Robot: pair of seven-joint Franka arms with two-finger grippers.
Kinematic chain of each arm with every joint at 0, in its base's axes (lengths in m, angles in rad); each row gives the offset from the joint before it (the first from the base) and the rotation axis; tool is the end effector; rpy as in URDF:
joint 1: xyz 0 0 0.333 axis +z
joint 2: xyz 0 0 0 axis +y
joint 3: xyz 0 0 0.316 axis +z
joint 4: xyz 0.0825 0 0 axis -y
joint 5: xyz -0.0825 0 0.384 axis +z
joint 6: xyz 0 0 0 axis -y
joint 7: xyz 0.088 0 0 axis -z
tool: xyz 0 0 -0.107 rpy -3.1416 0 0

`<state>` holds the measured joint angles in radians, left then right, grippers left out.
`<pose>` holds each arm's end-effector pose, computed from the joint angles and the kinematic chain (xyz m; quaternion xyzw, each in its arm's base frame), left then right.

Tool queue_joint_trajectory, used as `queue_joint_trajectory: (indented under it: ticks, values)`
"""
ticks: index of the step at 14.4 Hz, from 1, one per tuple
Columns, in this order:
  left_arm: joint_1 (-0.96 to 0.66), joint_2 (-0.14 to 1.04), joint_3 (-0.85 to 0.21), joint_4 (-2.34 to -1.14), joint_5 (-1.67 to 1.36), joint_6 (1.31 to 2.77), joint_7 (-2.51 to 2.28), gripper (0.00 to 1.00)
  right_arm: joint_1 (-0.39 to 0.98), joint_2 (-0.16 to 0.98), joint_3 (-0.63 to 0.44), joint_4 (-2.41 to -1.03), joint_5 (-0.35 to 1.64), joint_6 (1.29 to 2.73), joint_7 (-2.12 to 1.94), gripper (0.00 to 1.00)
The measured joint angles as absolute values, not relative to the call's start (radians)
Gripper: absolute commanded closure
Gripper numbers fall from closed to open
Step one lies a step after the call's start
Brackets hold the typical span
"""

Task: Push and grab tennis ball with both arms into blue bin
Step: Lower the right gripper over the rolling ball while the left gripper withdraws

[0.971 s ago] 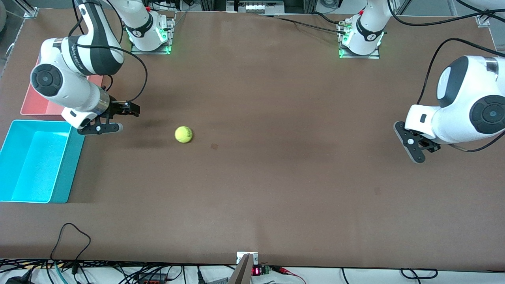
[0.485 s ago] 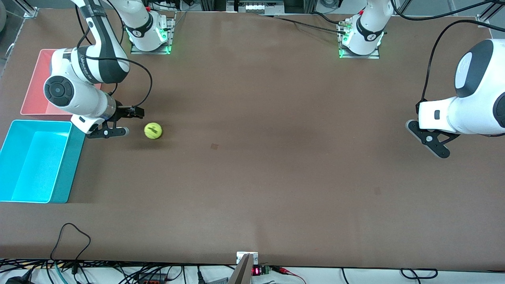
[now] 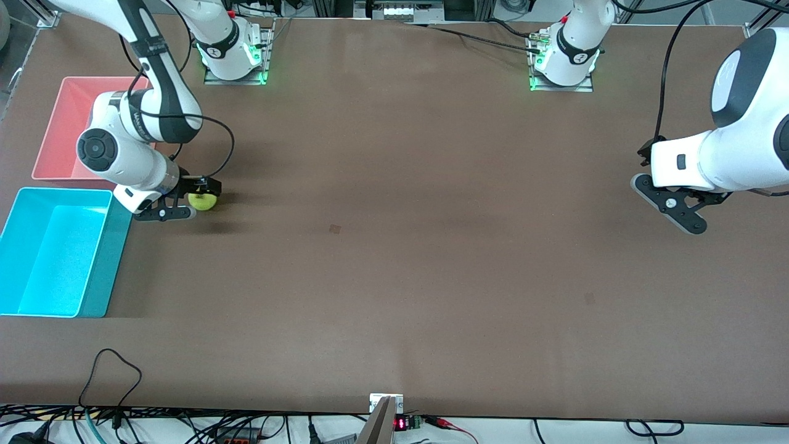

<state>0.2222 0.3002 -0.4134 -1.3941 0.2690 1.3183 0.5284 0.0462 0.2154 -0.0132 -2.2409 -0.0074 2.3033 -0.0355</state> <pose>0.6027 -0.0487 0.5268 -0.9218 0.3382 0.1844 0.0436 0.5254 0.0171 0.2598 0.9964 0.0369 -0.0764 0.0039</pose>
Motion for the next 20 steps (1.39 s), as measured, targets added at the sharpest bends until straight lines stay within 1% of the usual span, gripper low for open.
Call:
queue_joint_trajectory:
  ticks: [4,8,16,18,20]
  values:
    - [0.208,0.3,-0.421,-1.387,0.269,1.275,0.391,0.0,-0.018,0.26,-0.015,-2.241,-0.007,2.359,-0.115,0.0]
    - [0.177,0.3,-0.421,-1.387,0.269,1.266,0.302,0.0,-0.026,0.272,-0.015,-2.241,-0.007,2.368,-0.123,0.0]
    - [0.185,0.284,-0.409,-1.38,0.261,1.263,0.276,0.0,-0.049,0.278,-0.015,-2.24,-0.008,2.369,-0.156,0.0]
    - [0.161,0.249,-0.358,-1.38,0.23,1.277,0.267,0.0,-0.055,0.278,-0.015,-2.239,-0.008,2.369,-0.207,0.0]
    - [0.077,0.207,-0.234,-1.385,0.17,1.3,0.237,0.0,-0.061,0.275,-0.015,-2.238,-0.008,2.365,-0.293,0.0]
